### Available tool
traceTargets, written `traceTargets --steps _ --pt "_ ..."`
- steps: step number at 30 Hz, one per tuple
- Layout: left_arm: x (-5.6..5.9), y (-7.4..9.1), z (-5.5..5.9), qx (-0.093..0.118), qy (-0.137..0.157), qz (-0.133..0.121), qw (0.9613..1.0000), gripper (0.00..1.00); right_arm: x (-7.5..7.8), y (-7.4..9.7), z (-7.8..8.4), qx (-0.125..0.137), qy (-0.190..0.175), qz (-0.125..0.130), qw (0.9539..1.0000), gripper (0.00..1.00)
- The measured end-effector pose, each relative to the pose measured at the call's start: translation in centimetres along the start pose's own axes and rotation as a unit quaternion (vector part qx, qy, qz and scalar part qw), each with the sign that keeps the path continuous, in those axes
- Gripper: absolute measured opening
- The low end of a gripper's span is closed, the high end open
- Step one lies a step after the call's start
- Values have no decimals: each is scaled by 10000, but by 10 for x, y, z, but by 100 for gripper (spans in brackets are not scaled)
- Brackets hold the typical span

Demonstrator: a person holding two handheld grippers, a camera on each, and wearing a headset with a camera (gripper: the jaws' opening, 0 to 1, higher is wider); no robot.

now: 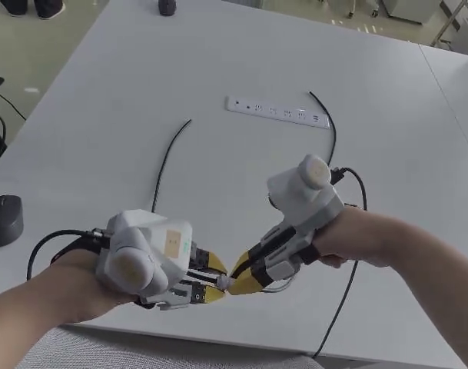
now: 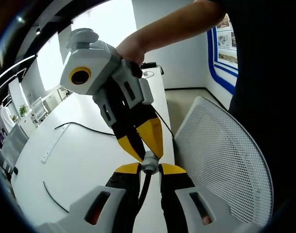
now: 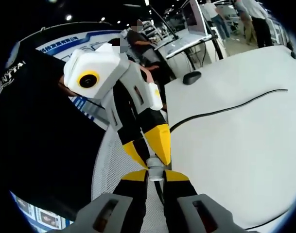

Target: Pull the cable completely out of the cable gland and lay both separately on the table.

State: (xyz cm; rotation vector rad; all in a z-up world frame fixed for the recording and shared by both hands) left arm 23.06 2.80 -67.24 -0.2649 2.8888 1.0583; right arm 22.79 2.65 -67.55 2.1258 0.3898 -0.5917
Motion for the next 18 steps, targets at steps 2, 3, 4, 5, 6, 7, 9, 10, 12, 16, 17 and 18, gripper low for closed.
traceTargets --steps 2,3,4,5,6,7,9,10,12,16,17,18 --pt "-3 1 3 -37 237 -40 9997 15 6 0 -1 -81 324 246 9991 5" --pt "-4 1 4 -22 349 -43 9994 15 6 -1 -2 -131 374 330 9987 5" --pt "-4 1 4 2 418 3 9991 15 4 -2 -2 -172 353 360 9986 5" --pt "-6 2 5 -2 450 -28 9990 15 6 -2 -3 -190 432 480 9977 4" --pt "-7 2 6 9 513 -62 9987 15 7 -2 -4 -214 482 617 9967 4" --pt "-6 2 7 37 651 -32 9979 15 6 -3 -4 -255 514 677 9961 4" --pt "-8 4 10 52 875 -23 9961 15 8 -4 -6 -322 822 997 9911 4" --pt "-6 4 9 113 984 59 9951 15 5 -4 -4 -417 948 1081 9887 5" --pt "-5 4 8 130 1155 79 9932 15 3 -4 -4 -579 1350 1367 9797 5" --pt "-5 4 9 127 1246 76 9921 15 2 -5 -5 -640 1717 1977 9630 6" --pt "-6 5 9 131 1293 86 9915 15 2 -5 -6 -581 1745 2171 9587 6" --pt "-7 6 9 144 1357 80 9906 15 2 -5 -6 -544 1846 2303 9539 6"
Point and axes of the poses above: the centre of the closed fingertips' face, and the gripper's own axes: y roughly backward along the fingers, x roughly to its right, z roughly out of its underside, the point moved 1 cm from there along y, roughly backward along the fingers, and after that the axes turned 4 degrees about -x, right-handed, at the moved point
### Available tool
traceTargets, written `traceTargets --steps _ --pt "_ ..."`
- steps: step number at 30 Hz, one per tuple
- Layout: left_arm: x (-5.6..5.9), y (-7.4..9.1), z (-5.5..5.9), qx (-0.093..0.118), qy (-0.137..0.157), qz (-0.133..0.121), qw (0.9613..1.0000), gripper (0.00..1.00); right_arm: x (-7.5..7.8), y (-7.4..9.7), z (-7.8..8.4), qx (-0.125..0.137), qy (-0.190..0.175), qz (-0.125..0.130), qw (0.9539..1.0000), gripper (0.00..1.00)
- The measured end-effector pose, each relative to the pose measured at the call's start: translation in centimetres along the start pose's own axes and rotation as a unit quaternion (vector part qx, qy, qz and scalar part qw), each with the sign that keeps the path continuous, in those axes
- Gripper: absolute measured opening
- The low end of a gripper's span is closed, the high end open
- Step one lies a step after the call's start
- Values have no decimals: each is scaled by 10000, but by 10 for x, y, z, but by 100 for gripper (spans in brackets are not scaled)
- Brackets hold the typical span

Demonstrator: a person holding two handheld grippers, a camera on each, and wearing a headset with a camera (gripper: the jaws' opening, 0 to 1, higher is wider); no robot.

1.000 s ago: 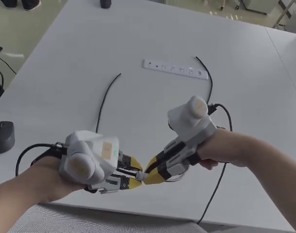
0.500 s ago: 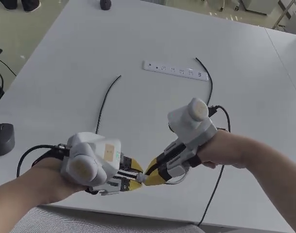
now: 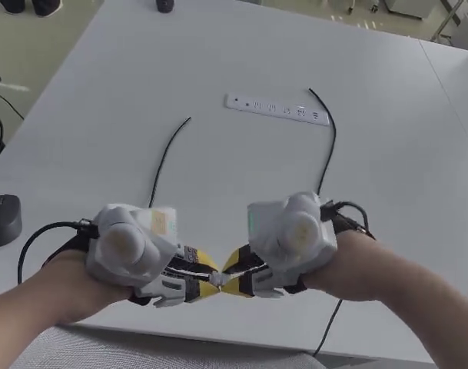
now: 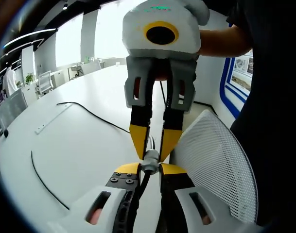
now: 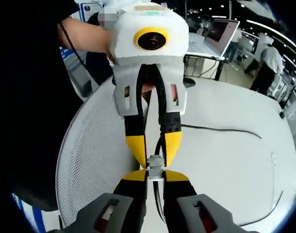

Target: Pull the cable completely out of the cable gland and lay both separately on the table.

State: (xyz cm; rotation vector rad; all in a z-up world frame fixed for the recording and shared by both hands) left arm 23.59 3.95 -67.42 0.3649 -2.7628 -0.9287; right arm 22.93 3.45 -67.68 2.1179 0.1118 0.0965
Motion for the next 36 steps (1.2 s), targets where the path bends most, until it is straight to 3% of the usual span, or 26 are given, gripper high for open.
traceTargets --steps 1,3,4,5,7,12,19,21,23,25,27,28,29,31,33,34,36 --pt "-1 1 0 5 22 -25 10000 15 2 0 -2 52 185 278 9994 6" --pt "-3 2 0 1 101 -10 9999 15 3 1 -3 72 316 574 9978 6" --pt "-6 4 -1 23 217 -36 9998 15 5 1 -5 110 580 871 9945 6" --pt "-5 5 -2 28 380 58 9993 15 2 1 -5 108 546 968 9937 6" --pt "-6 6 -3 15 292 16 9996 15 5 1 -6 162 524 1242 9907 6" --pt "-3 4 -1 -116 234 45 9996 15 3 -1 -4 178 532 1264 9904 7" --pt "-2 3 -4 -57 187 11 9998 15 5 3 -3 170 407 1117 9928 9" --pt "-2 3 -4 -73 154 -7 9999 16 8 5 -3 231 313 1105 9931 16" --pt "-3 5 -4 -60 107 -49 9999 16 5 5 -3 309 3 883 9956 17" --pt "-3 5 -4 -46 98 -76 9999 16 8 8 -6 437 -39 799 9958 16" --pt "-3 7 -5 -33 -5 -128 9999 16 4 11 -5 487 -325 455 9972 18" --pt "-2 6 -5 -28 -80 -138 9999 16 7 13 -4 493 -333 438 9973 17" --pt "-2 6 -5 -30 -169 -159 9997 16 6 15 -3 519 -472 187 9974 17" --pt "-1 6 -3 -75 -337 -203 9992 16 4 19 -2 574 -844 -287 9944 17" --pt "0 5 -2 -124 -404 -218 9989 16 7 21 0 598 -1035 -601 9910 17" --pt "1 5 -2 -126 -474 -224 9985 16 5 22 3 558 -1084 -888 9886 17" --pt "0 3 1 -230 -654 -273 9972 16 11 20 4 563 -1194 -1096 9852 18"
Point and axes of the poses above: the centre of the closed fingertips' face, and the gripper's own axes: y roughly backward along the fingers, x roughly to its right, z roughly out of its underside, the point moved 1 cm from there along y, roughly backward along the fingers, and after that the axes turned 4 degrees about -x, right-handed, at the moved point
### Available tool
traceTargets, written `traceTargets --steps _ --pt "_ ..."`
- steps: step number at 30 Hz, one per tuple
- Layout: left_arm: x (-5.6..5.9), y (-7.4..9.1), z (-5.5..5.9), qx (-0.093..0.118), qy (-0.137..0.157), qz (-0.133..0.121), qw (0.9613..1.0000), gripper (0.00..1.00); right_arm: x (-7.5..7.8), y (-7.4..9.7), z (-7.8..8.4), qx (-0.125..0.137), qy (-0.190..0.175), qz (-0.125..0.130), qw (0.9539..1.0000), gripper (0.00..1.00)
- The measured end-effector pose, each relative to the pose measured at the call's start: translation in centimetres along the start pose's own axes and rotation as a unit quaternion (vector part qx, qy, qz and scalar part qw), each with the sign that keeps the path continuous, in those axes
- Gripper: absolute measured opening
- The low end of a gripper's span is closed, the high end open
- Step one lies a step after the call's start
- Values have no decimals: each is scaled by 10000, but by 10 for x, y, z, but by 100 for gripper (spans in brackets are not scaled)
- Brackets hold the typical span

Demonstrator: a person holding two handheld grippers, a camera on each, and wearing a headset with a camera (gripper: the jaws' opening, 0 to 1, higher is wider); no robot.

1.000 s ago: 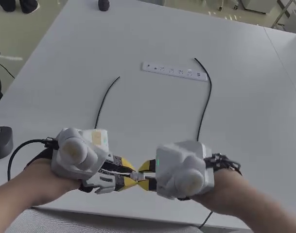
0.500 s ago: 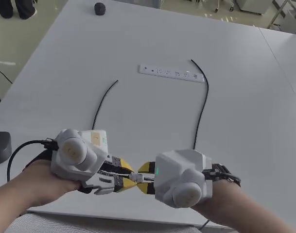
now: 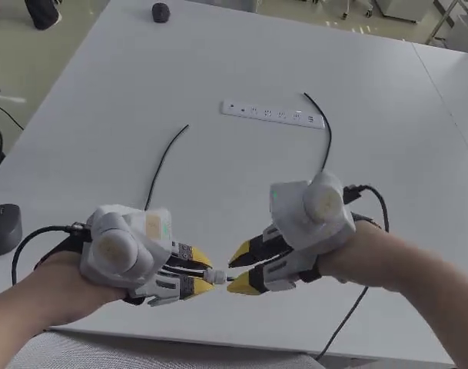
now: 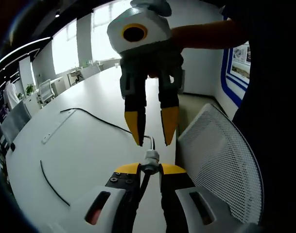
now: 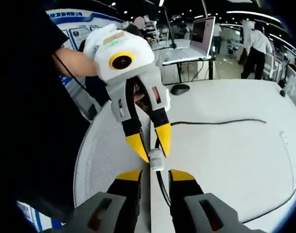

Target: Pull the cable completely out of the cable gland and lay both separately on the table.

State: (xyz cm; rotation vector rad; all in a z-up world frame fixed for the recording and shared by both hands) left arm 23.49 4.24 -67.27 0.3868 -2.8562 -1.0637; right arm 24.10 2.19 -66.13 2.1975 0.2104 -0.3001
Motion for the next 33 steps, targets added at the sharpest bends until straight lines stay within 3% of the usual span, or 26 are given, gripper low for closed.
traceTargets --steps 4,9,17,24,30,31,33 --pt "3 -3 0 -48 -134 32 9999 16 10 -5 -5 -12 -187 -316 9993 19" --pt "5 -3 -3 -92 -376 29 9992 16 -1 -11 -9 -89 -324 -945 9950 18" --pt "6 -1 -7 -83 -533 74 9985 16 -4 -16 -1 -382 -340 -1171 9918 16" --pt "7 -1 -7 -72 -549 89 9984 16 -7 -17 2 -423 -433 -1354 9889 9" --pt "8 -1 -6 -99 -587 119 9982 16 -8 -19 2 -408 -451 -1386 9885 8" --pt "8 -2 -6 -113 -574 122 9982 16 -8 -20 2 -409 -445 -1373 9887 8" --pt "6 -2 -3 -185 -280 108 9994 16 -8 -21 1 -415 -304 -1234 9910 8"
Point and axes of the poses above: the centre of the closed fingertips' face, and the gripper's own axes: y roughly backward along the fingers, x roughly to its right, z roughly out of its underside, the point moved 1 cm from there along y, roughly backward along the fingers, and after that the axes turned 4 degrees about -x, right-handed, at the moved point
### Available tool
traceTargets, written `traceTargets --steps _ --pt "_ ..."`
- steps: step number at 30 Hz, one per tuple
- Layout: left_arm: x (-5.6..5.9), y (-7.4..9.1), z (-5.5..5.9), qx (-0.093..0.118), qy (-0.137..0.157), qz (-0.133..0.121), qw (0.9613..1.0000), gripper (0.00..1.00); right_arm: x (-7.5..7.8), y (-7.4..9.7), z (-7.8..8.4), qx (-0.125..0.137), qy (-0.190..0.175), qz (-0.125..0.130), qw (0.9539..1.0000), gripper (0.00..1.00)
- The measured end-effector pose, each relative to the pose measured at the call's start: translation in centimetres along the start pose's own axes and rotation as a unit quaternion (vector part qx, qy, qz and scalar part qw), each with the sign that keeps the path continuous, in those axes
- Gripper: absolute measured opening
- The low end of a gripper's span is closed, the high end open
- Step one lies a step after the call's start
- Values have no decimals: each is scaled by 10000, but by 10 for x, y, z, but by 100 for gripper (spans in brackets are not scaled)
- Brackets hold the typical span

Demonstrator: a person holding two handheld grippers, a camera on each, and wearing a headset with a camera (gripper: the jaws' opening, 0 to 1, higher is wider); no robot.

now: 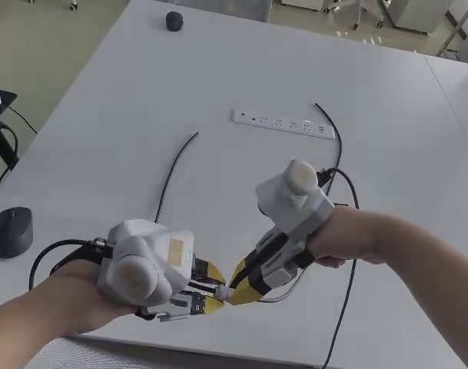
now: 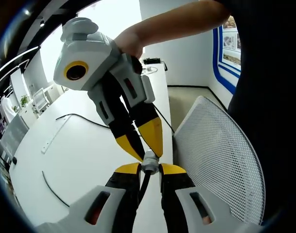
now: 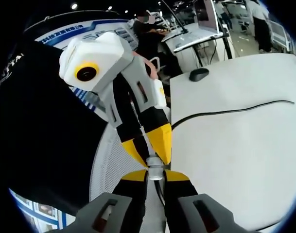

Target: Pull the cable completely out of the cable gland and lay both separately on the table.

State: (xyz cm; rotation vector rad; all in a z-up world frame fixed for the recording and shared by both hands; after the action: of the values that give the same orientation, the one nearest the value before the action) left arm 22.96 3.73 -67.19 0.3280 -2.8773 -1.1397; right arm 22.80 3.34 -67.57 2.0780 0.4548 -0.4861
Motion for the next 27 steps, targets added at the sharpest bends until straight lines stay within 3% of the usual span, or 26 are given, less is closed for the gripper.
traceTargets --steps 1,2,6,9,12,15,16,19,20,21,24,27 --pt "-2 0 0 16 -97 -36 9999 16 4 0 -2 54 254 193 9995 7" --pt "-2 1 1 29 -92 -30 9999 16 2 0 -2 45 225 222 9995 7" --pt "-4 2 2 36 271 -11 9996 15 1 -1 -3 -12 390 722 9966 6" --pt "-3 2 2 54 334 24 9994 15 0 -1 -3 -44 765 1246 9892 6" --pt "-2 3 2 100 478 64 9988 15 -4 -1 -3 -88 1176 1778 9770 6" --pt "-1 4 0 184 618 107 9979 15 -7 0 -4 -130 1558 2355 9592 6" --pt "-2 5 0 200 665 112 9975 15 -7 0 -4 -132 1577 2441 9568 7" --pt "-1 7 -1 293 841 171 9959 15 -8 0 -4 -218 1745 3005 9374 7" --pt "-2 7 -2 317 931 158 9950 15 -8 2 -6 -196 1780 3247 9287 7" --pt "-4 8 -2 343 1009 148 9942 15 -8 3 -7 -186 1796 3382 9236 7" --pt "-3 10 -4 418 1083 157 9931 15 -9 4 -7 -155 1826 3684 9114 7" --pt "-3 11 -5 463 1120 138 9925 15 -10 5 -7 -86 1743 3753 9103 7"
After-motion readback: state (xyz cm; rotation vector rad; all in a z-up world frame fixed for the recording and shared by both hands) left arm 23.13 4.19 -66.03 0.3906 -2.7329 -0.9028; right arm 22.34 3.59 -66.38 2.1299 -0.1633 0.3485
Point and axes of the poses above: the centre of the closed fingertips' face, and the gripper's own axes: y roughly backward along the fingers, x roughly to its right, z roughly out of its underside, the point moved 1 cm from there along y, roughly backward along the fingers, and after that the axes turned 4 degrees about -x, right-handed, at the moved point
